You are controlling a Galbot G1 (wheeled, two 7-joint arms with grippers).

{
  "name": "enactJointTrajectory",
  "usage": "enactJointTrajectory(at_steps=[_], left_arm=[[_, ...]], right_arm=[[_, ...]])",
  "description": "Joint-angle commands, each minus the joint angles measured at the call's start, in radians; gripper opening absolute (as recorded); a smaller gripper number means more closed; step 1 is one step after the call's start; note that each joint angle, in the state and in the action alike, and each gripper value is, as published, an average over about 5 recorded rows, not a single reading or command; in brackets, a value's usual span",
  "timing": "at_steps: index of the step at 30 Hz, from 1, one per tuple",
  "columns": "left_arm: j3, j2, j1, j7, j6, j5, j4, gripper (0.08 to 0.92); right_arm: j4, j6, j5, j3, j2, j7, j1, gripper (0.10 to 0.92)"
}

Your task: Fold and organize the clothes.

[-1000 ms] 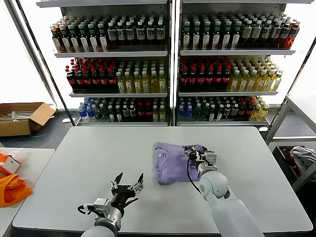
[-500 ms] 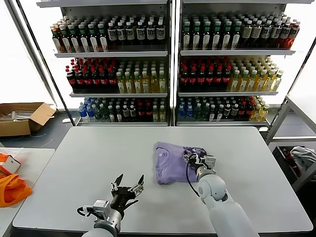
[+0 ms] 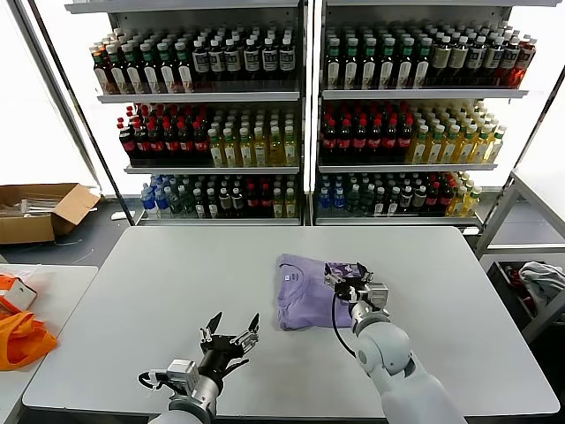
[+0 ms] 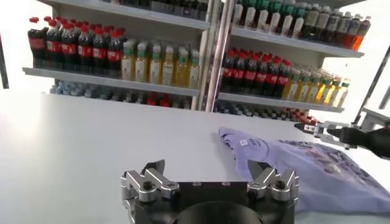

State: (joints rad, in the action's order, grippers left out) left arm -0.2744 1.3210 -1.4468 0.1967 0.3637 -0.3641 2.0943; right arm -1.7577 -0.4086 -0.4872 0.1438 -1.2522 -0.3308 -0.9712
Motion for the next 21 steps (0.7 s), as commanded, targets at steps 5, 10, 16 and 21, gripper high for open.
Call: enactJointTrajectory(at_steps=[5,10,16,21], left_arm=[[-0.001,0.004,0.000,-0.002,0.000,0.001,0.001,0.823],[-0.002,0.001,0.000,-0.004,0.001,0.001,-0.002,0.823],[-0.004,-0.002,0.000,-0.007,0.001,0.000,-0.004,0.822],[-0.005,-0.002,0.002,-0.008,0.001,0.000,-0.006,0.823]], right_arm=[[-0.093,0.004,0.150,-0.109,0.074,-0.010,-0.149,0.823],[-0.066,-0.044,0.151,-0.111,0.041,-0.074,-0.147,0.823],[-0.053,-0.064,0.142,-0.111,0.037,-0.082,-0.142,0.823],[-0.066,-0.065,0.128,-0.098,0.036,-0.076,-0.142,0.823]])
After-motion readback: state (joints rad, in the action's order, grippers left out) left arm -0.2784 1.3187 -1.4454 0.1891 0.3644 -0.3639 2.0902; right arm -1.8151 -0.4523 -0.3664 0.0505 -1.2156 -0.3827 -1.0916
